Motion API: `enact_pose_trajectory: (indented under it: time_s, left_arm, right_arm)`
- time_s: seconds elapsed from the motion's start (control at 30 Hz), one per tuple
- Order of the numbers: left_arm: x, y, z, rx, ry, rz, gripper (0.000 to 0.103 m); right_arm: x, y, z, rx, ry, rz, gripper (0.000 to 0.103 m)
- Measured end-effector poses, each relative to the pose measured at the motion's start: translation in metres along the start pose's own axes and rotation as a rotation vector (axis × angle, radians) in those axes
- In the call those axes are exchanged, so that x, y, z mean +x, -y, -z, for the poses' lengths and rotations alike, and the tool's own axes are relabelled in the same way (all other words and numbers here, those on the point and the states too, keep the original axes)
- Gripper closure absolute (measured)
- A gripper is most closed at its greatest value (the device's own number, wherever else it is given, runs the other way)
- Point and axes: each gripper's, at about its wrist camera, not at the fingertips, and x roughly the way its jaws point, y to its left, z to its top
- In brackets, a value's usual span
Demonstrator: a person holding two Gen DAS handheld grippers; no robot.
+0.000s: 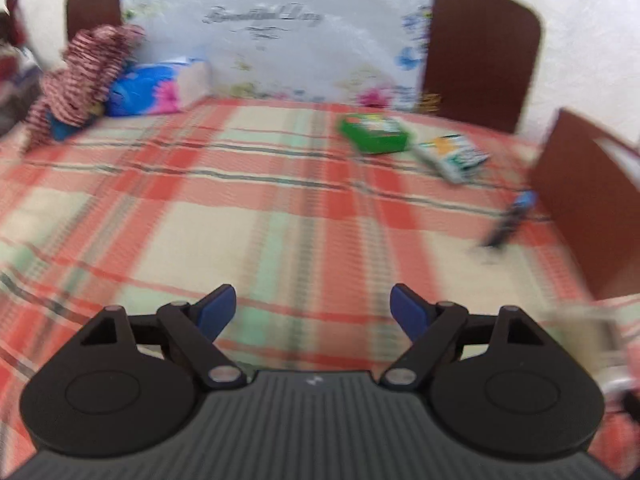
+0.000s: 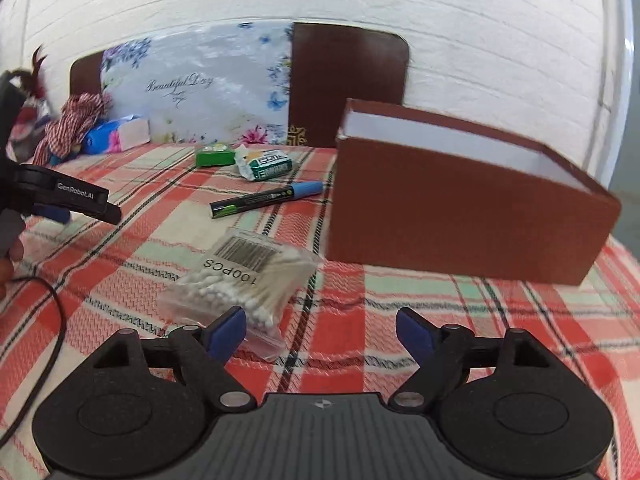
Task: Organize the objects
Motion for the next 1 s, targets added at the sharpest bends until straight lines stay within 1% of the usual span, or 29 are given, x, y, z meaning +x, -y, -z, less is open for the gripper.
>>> enact_pose_trajectory:
  time_s: [0.07,0.13,0.17,0.27,0.33,0.37,0.47,0.53,0.6,0.73,0.8,0.87,0.9,0.93,0.97,1.0]
  left_arm:
    - [-0.010,0.017,0.000,-0.016,-0.003,0.095,0.018]
    - [-0.020,0.035,-0.002,-0.008,-0.013,0.177,0.018]
    - [-0.024,0.045,-0.002,0.011,-0.016,0.198,0.018]
    - [-0.031,0.077,0.001,0.080,-0.048,0.227,0.018]
    - [-0.032,0.093,0.004,0.102,-0.083,0.227,0.019]
    - [-0.030,0.100,0.005,0.118,-0.101,0.213,0.019]
    - [-0.027,0.122,0.011,0.207,-0.115,0.117,0.018]
    - [-0.025,0.133,0.016,0.253,-0.121,0.081,0.018]
    - [-0.023,0.138,0.020,0.266,-0.140,0.079,0.017]
    - [-0.021,0.140,0.018,0.261,-0.156,0.086,0.017]
    - [-0.021,0.137,0.016,0.223,-0.187,0.116,0.018]
    - [-0.024,0.134,0.014,0.172,-0.209,0.169,0.017]
    - [-0.025,0.133,0.013,0.155,-0.209,0.193,0.018]
    - [-0.026,0.134,0.014,0.157,-0.202,0.202,0.019]
    - [-0.025,0.136,0.016,0.179,-0.192,0.194,0.024]
    - [-0.022,0.139,0.019,0.207,-0.199,0.182,0.036]
  right_arm:
    - [-0.001,0.004,0.001,0.022,0.006,-0.034,0.023]
    - [-0.003,0.002,0.001,0.005,0.021,-0.055,0.023]
    - [-0.004,-0.002,0.001,-0.008,0.027,-0.066,0.023]
    - [-0.003,-0.011,0.001,-0.029,0.027,-0.100,0.024]
    - [0.000,-0.016,0.000,-0.047,0.018,-0.113,0.024]
    - [0.001,-0.018,0.000,-0.056,0.014,-0.117,0.024]
    - [0.009,-0.021,0.002,-0.076,-0.021,-0.125,0.024]
    - [0.013,-0.019,0.002,-0.063,-0.045,-0.136,0.025]
    - [0.014,-0.017,0.002,-0.050,-0.047,-0.144,0.026]
    - [0.015,-0.020,0.003,-0.065,-0.048,-0.148,0.027]
    - [0.015,-0.020,0.002,-0.065,-0.050,-0.154,0.027]
    - [0.017,-0.019,0.002,-0.057,-0.056,-0.162,0.027]
    - [0.017,-0.019,0.002,-0.054,-0.057,-0.165,0.027]
    - [0.018,-0.020,0.001,-0.053,-0.058,-0.166,0.026]
    - [0.018,-0.020,0.001,-0.055,-0.058,-0.167,0.026]
    - [0.018,-0.022,0.001,-0.057,-0.057,-0.168,0.028]
